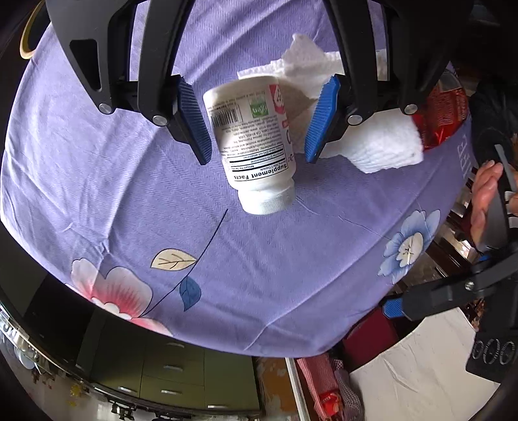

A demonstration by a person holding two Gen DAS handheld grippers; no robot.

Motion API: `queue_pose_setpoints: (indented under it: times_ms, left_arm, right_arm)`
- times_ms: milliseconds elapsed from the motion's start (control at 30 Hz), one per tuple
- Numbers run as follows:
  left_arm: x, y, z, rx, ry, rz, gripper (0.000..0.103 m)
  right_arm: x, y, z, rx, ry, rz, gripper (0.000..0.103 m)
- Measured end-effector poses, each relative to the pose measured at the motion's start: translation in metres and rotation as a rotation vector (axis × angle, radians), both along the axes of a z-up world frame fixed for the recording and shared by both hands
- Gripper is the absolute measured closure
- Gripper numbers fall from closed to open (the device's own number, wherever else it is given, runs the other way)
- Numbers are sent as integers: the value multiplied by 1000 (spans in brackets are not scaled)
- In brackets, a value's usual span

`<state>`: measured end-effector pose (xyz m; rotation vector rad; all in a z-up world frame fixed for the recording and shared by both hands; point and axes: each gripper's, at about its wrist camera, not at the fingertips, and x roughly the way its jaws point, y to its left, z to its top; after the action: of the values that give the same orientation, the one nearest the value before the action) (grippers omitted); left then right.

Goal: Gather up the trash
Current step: 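Grasp the white supplement bottle with the right gripper, then carry the supplement bottle over the trash bin and release it with the right gripper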

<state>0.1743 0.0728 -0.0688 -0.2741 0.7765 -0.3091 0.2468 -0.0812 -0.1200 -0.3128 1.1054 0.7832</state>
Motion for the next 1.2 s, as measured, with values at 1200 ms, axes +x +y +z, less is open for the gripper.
queue_pose_setpoints:
  times_ms: [1200]
  left_arm:
    - [-1,-30,-9,35,18,-76,21]
  right_arm:
    - [-16,-367,-9,-55,2,-1020,52]
